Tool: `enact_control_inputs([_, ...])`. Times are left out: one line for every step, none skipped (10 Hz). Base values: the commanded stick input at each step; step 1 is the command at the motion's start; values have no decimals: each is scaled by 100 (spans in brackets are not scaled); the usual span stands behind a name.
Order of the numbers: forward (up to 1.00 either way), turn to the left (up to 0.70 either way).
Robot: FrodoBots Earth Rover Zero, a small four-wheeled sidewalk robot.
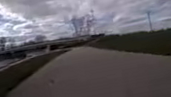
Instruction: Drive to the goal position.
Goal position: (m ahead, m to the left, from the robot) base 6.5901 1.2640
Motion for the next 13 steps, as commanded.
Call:
enact_control_inputs([100,-40])
enact_control_inputs([100,-40])
enact_control_inputs([100,-32])
enact_control_inputs([100,-11])
enact_control_inputs([100,0])
enact_control_inputs([100,0])
enact_control_inputs([100,16])
enact_control_inputs([100,40])
enact_control_inputs([100,40])
enact_control_inputs([100,40])
enact_control_inputs([100,40])
enact_control_inputs([100,40])
enact_control_inputs([100,40])
